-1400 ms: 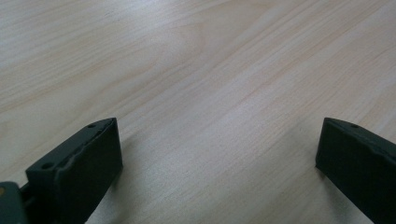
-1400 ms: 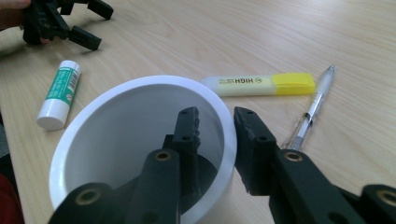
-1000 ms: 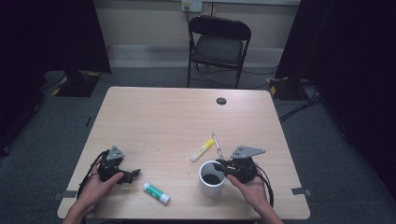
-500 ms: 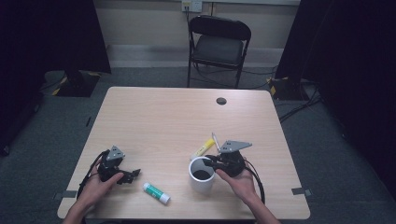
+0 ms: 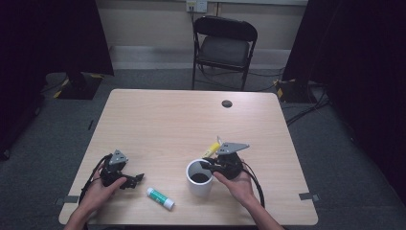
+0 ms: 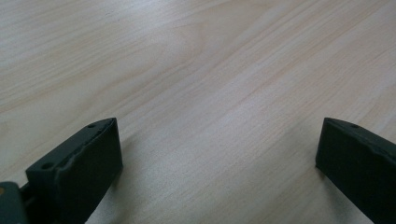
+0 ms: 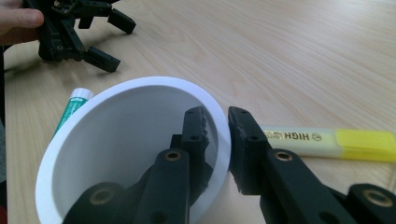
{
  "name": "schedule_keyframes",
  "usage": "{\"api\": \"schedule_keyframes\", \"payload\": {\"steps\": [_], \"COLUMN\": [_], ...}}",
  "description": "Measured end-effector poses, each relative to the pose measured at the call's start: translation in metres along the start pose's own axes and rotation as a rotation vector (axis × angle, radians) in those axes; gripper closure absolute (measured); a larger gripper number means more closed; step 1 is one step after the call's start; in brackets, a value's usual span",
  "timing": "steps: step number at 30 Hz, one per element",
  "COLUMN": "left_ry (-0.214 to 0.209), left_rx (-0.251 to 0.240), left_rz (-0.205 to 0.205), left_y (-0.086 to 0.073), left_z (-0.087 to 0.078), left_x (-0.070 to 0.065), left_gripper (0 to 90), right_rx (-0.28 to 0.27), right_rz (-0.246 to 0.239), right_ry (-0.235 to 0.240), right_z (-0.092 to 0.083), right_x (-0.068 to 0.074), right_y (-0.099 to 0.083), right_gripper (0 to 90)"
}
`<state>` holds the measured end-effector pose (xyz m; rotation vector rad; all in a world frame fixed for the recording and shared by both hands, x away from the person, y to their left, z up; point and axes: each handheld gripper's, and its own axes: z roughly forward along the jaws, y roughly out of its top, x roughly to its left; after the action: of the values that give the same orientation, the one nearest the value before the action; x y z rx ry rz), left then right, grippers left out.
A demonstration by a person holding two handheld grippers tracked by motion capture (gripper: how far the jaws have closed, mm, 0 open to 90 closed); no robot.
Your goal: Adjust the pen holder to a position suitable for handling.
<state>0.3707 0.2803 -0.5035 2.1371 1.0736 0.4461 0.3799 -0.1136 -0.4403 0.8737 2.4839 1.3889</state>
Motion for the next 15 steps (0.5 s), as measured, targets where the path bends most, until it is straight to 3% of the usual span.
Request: {"api": "schedule_keyframes", "payload": {"steps": [15], "left_ry": [0.000], "left_rx": [-0.001], "left_rz": [0.001], "left_y": [0.000], "left_z": [0.000], "left_x": [0.000], "left_gripper": [0.0], "right_rx": [0.002], "right_rz": [-0.008], "right_ry": [0.030], "right_z": [0.019], "right_x": [0.007], "right_y": [0.011], "right_gripper": [74.5]}}
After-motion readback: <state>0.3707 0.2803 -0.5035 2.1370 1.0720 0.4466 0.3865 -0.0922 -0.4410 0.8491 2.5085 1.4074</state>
